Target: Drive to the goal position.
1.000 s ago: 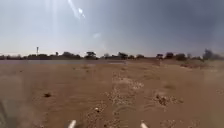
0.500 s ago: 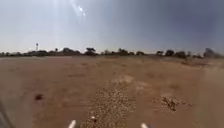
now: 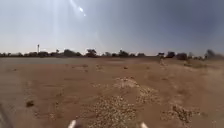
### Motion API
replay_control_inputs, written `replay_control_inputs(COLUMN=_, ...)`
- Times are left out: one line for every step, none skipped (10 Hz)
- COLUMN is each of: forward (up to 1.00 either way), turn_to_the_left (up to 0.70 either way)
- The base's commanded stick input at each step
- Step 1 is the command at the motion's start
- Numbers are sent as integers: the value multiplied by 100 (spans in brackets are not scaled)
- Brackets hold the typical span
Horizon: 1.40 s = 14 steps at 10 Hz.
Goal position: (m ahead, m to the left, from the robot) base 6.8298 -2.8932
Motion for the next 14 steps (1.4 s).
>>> replay_control_inputs(forward=50, turn_to_the_left=0)
replay_control_inputs(forward=50, turn_to_the_left=0)
replay_control_inputs(forward=50, turn_to_the_left=0)
replay_control_inputs(forward=50, turn_to_the_left=0)
replay_control_inputs(forward=50, turn_to_the_left=0)
replay_control_inputs(forward=50, turn_to_the_left=0)
replay_control_inputs(forward=50, turn_to_the_left=0)
replay_control_inputs(forward=50, turn_to_the_left=0)
replay_control_inputs(forward=50, turn_to_the_left=0)
replay_control_inputs(forward=50, turn_to_the_left=0)
replay_control_inputs(forward=50, turn_to_the_left=0)
replay_control_inputs(forward=50, turn_to_the_left=0)
replay_control_inputs(forward=50, turn_to_the_left=0)
replay_control_inputs(forward=50, turn_to_the_left=0)
